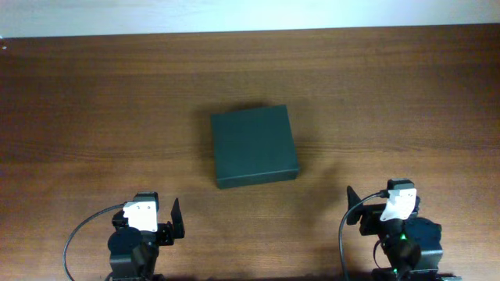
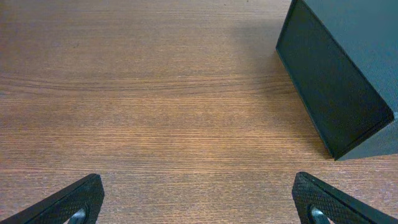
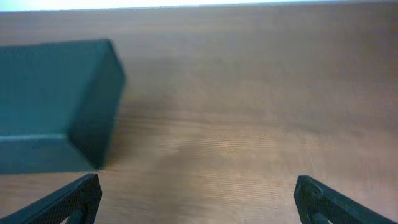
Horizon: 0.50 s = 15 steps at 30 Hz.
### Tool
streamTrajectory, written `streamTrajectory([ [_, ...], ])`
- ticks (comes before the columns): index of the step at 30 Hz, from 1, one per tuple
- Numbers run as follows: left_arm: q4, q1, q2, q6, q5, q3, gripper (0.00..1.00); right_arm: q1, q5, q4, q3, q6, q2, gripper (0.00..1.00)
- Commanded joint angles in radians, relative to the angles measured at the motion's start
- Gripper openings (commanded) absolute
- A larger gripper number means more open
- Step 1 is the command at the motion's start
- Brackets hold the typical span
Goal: Pack container
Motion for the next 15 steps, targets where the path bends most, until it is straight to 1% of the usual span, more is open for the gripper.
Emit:
streamTrajectory([
  [1, 0.002, 0.008, -0.01, -0.01, -0.014, -0.006, 0.99, -0.045, 0.024, 0.008, -0.039, 0.039, -0.041, 0.99],
  [8, 0.002, 0.008, -0.01, -0.01, -0.014, -0.006, 0.99, -0.07, 0.027, -0.04, -0.09, 0.039, -0.087, 0.99],
  [15, 0.002, 0.008, -0.01, -0.01, -0.014, -0.006, 0.99, -0.07, 0.027, -0.059, -0.089, 0.038, -0.089, 0.99],
])
